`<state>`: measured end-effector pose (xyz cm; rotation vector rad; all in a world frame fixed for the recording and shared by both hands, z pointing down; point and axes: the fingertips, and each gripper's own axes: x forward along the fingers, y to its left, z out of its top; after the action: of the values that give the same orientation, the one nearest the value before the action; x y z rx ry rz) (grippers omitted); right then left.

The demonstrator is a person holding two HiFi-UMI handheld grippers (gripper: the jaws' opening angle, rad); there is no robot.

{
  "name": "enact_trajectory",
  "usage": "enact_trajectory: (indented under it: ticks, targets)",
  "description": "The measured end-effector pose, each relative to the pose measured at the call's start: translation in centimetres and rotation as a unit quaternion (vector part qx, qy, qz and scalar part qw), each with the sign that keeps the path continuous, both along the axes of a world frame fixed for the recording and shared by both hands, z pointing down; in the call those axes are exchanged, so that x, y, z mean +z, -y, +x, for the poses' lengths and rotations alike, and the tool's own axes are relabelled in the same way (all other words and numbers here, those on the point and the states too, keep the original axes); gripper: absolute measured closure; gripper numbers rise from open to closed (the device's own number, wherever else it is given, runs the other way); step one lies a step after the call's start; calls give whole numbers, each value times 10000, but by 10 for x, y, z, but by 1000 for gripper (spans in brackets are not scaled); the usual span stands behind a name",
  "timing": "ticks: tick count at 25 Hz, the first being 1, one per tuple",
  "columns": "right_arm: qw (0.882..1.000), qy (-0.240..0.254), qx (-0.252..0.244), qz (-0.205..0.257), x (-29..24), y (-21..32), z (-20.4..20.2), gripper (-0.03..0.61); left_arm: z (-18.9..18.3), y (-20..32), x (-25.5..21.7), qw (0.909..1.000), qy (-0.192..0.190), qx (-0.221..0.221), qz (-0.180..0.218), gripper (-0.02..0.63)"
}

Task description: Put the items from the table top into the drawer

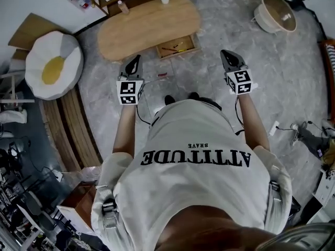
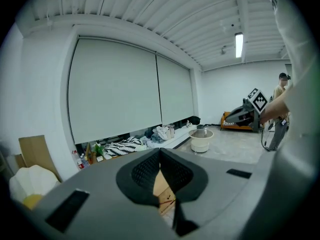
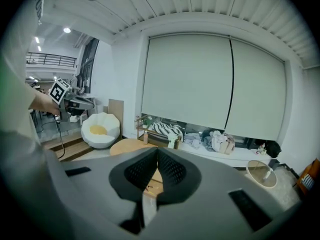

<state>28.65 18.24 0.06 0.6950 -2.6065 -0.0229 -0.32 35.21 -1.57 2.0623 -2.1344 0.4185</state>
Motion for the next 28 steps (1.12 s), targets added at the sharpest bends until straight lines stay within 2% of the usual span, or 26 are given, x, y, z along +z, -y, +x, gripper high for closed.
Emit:
enact_trajectory:
  ticks: [7,21,28]
  targets:
    - [9999,-2,-158,8,0,15,0,560,14,1,7,9998,-80,-138,-71,592]
    - [9996,40,-290,-20,3,29,-15,560,6,9,15,9995,-119,-260,-164,592]
    - [9996,49,-270,15,-2,29,-11,560,6,11,10,9995,-127,-267,-135,592]
